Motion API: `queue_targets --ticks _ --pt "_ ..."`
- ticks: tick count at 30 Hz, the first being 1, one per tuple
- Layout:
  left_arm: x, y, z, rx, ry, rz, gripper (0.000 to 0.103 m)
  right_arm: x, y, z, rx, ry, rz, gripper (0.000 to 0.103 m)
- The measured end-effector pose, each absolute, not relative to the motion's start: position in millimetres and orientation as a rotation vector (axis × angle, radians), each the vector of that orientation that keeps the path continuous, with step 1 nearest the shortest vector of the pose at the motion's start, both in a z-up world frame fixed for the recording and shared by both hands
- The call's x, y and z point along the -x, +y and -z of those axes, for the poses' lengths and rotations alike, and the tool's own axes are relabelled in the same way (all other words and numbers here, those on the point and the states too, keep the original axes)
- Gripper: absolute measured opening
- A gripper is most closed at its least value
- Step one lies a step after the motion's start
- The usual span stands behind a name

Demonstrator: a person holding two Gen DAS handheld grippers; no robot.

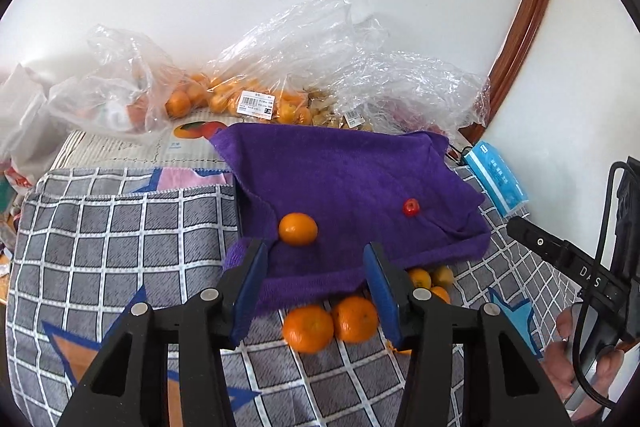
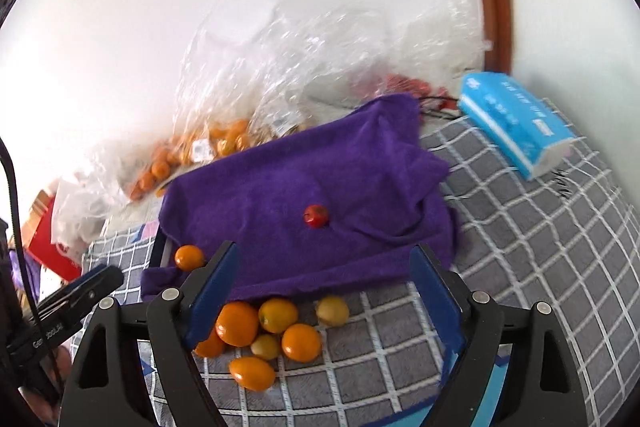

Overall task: Organize fruits
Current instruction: 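Withdraw both tools back toward the remaining oranges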

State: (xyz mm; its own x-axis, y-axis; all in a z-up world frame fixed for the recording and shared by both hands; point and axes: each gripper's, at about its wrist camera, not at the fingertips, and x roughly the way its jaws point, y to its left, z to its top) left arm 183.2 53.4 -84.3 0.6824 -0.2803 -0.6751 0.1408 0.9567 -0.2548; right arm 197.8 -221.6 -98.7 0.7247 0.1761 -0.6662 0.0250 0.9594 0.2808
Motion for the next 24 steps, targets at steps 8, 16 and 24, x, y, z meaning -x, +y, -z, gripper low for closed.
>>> queue_targets --ticks 8,16,24 --pt "-155 61 87 0.176 0.770 0.230 0.041 -168 -227 107 -0.281 0.777 -0.052 0.086" --pt "-144 74 104 0.130 0.785 0.217 0.040 -155 -209 128 -0.277 0.852 -0.061 0.064" --pt "-141 91 128 0.120 0.809 0.225 0.040 -159 -179 162 -0.254 0.938 -0.042 0.042"
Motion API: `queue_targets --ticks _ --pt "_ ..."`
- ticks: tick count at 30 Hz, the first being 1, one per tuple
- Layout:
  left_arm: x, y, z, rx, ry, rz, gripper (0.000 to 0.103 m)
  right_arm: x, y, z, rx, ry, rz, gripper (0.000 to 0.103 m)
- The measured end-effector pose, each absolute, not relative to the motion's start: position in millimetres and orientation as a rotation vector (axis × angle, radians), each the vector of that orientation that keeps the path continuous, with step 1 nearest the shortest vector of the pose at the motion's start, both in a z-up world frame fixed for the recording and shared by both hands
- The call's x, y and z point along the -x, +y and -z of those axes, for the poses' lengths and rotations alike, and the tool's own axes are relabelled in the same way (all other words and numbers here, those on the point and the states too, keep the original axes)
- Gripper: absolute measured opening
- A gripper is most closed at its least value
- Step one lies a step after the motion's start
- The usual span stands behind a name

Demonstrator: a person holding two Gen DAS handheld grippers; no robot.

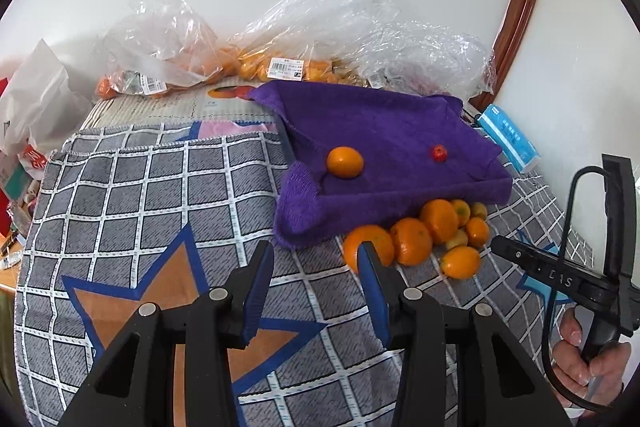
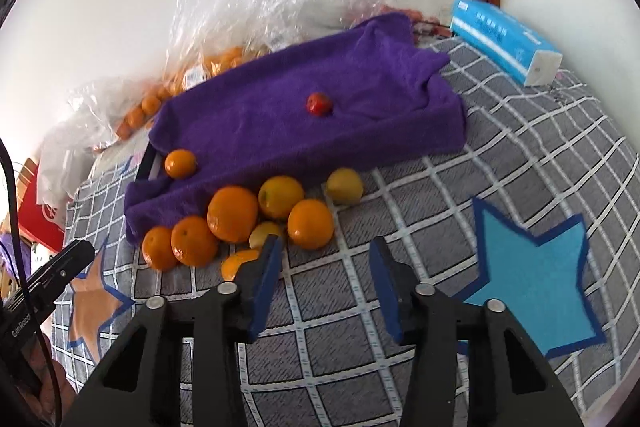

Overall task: Organize fruits
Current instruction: 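Withdraw both tools back toward the remaining oranges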

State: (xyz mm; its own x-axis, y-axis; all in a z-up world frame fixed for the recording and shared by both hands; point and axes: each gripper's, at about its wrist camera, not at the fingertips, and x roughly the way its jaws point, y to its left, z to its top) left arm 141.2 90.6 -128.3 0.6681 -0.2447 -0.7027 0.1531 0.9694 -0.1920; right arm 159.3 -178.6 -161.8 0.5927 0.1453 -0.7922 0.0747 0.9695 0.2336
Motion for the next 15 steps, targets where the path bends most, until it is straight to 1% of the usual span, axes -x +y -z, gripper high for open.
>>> queue_targets --ticks 6,10,15 --pt "-143 101 142 0.170 0.852 0.264 0.040 -163 -161 163 -0.225 0.926 -0.022 0.040" --pt "-140 97 145 0.115 0.858 0.271 0.037 -162 -154 160 -0.205 0.909 -0.009 0.040" --pt "-138 96 147 0.103 0.857 0.298 0.037 -163 -150 158 -0.205 0.901 -0.004 0.040"
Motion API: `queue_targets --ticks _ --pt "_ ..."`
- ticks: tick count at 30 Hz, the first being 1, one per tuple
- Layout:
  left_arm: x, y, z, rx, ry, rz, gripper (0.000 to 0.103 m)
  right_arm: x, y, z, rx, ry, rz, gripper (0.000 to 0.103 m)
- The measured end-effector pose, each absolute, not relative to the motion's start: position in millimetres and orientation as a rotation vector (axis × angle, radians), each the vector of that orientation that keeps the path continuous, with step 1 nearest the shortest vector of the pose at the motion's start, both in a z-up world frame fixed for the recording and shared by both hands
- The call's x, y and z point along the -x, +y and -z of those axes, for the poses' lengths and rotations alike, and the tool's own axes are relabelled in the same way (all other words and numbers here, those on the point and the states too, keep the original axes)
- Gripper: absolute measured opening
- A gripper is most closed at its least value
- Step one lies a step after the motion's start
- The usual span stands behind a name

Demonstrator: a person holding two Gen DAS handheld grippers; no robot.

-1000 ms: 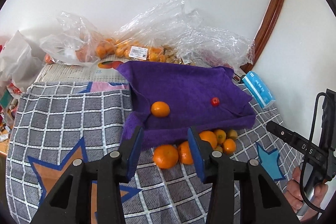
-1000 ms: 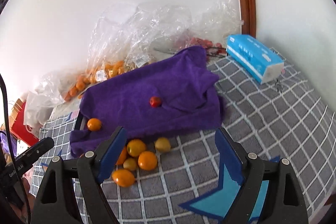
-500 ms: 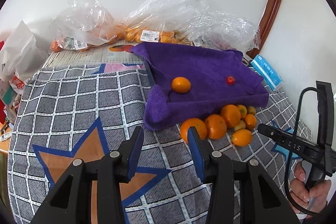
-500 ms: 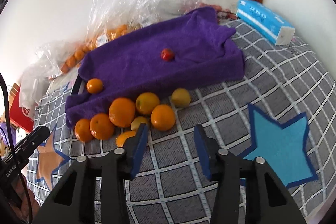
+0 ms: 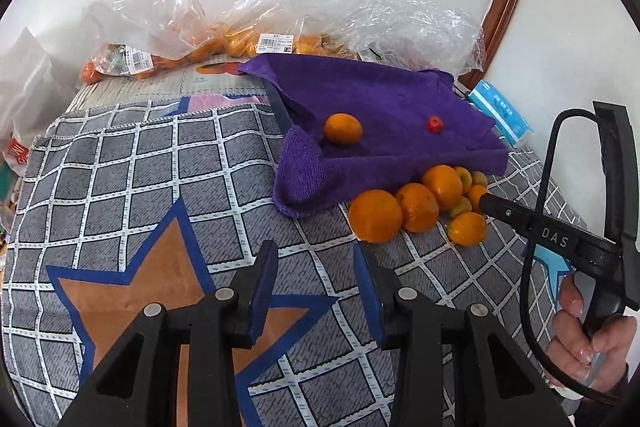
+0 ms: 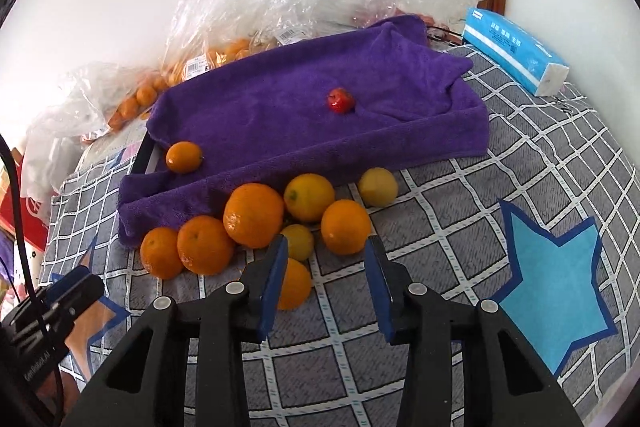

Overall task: Organize fruits
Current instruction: 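Withdraw both tools back toward the remaining oranges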

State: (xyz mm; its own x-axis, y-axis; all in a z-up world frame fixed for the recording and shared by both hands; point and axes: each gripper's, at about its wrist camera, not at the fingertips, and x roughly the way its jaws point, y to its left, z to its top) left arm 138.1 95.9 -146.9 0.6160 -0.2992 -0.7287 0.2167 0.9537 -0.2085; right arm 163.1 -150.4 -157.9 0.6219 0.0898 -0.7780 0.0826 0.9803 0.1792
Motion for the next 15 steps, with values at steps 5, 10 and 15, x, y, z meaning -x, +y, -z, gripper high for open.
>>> queue_targets --ticks 5,10,15 --pt "-143 98 148 0.122 0.902 0.303 0.032 -164 -145 158 -0.174 0.907 -0.001 0.040" --pt "-143 100 149 0.157 0.920 0.284 0.032 -163 -145 156 -0.113 0.886 -0.010 0.040" --pt "-140 98 150 0.171 0.934 0.225 0.032 -159 -155 156 -0.104 0.861 -0.025 0.040"
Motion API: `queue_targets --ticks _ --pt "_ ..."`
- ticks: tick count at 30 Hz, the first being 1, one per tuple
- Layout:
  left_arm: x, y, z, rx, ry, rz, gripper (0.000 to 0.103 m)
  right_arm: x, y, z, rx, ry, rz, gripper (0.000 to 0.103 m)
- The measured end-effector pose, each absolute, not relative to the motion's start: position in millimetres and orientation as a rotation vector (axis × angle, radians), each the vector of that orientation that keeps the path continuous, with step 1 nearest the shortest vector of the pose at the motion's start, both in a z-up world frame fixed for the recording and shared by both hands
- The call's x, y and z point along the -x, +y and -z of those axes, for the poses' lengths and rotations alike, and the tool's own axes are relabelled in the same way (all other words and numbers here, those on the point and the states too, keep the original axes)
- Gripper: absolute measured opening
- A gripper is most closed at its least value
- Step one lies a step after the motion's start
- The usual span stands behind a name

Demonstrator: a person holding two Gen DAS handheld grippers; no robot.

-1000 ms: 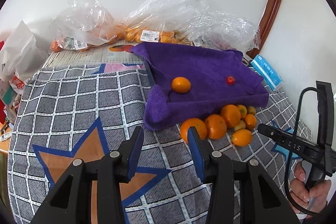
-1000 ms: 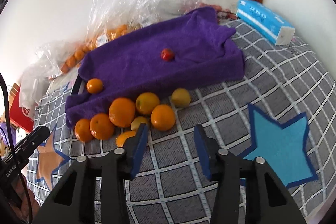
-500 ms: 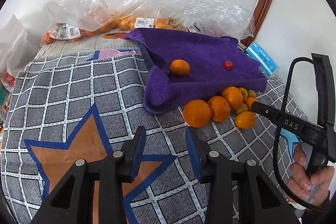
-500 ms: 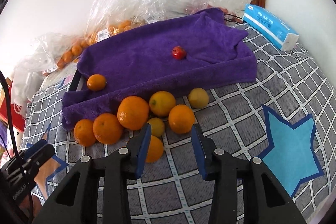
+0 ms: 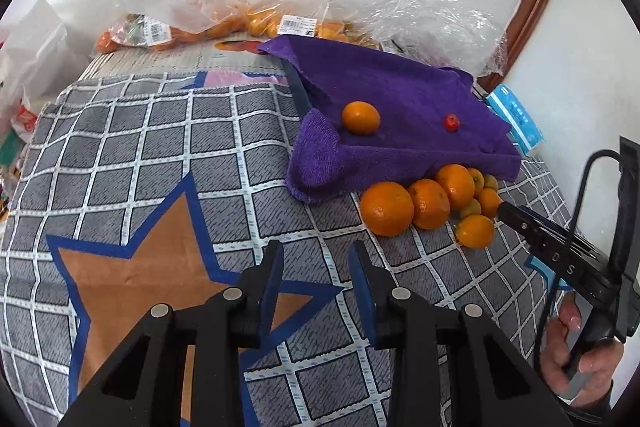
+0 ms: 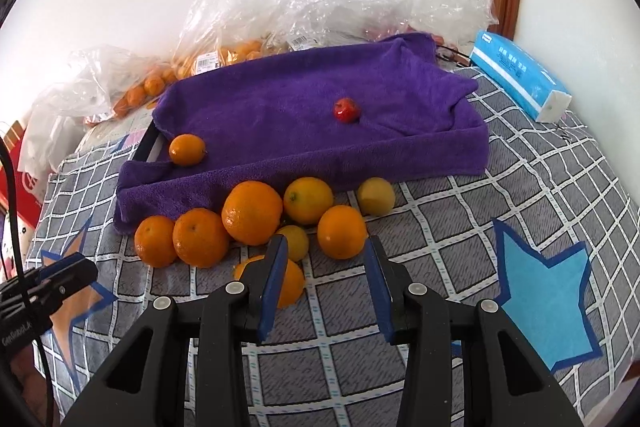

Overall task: Organize fruits
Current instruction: 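Withdraw both tools back toward the remaining oranges, then grasp a large orange with left tool while right tool grasps another orange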

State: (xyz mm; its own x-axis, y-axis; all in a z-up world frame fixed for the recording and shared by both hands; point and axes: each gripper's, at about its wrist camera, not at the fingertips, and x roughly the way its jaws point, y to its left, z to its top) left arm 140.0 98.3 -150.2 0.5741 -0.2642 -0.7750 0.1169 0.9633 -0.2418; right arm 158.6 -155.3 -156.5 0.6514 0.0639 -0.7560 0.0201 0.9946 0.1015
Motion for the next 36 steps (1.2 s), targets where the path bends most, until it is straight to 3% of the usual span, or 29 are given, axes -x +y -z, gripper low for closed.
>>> queue_targets --ticks 7,18,22,25,33,36 --pt "-133 95 161 0.235 0.994 0.178 0.032 -152 -168 159 -0.083 0.904 -0.110 0.040" --pt "-125 76 157 0.249 0.955 0.113 0.042 -171 -190 164 -0.173 0.873 -0.208 0.041" --pt "-131 70 157 0.249 0.947 0.106 0.042 -189 -183 177 -0.181 0.913 -0.257 0.039" --pt "-139 63 158 0.240 0.939 0.110 0.042 -190 -178 177 -0.131 0.890 -0.247 0.031" --pt "-163 39 164 0.229 0.926 0.185 0.041 -164 -195 176 -0.051 0.850 -0.217 0.031" --pt "-169 32 168 0.214 0.943 0.179 0.034 -155 -207 178 -0.054 0.854 -0.201 0.031"
